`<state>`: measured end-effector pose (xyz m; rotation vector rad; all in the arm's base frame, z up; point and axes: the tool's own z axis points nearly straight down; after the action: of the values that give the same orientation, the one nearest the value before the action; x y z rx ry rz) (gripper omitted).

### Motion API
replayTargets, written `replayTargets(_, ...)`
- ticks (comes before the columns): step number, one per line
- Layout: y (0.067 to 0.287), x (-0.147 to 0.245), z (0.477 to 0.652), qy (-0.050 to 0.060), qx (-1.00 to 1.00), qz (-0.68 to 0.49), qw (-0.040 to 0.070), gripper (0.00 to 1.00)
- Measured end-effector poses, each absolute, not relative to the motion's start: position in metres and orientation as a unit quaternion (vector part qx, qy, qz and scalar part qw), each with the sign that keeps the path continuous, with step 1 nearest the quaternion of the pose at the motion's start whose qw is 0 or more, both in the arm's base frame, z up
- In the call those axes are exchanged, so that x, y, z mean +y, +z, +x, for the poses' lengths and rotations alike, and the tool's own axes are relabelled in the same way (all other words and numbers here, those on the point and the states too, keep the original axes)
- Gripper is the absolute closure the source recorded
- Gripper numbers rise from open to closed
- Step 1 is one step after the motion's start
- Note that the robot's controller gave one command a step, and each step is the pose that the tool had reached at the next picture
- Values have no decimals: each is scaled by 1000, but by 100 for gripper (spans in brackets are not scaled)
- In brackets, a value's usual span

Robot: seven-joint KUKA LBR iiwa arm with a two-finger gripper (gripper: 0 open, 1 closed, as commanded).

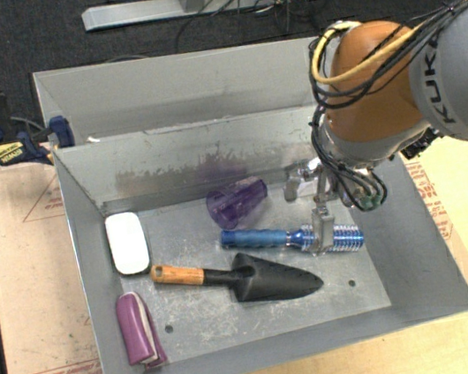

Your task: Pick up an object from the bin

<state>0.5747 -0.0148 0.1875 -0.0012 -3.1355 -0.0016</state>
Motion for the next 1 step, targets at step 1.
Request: replayTargets(1, 192, -15, 576, 0, -1000, 0, -1, 0)
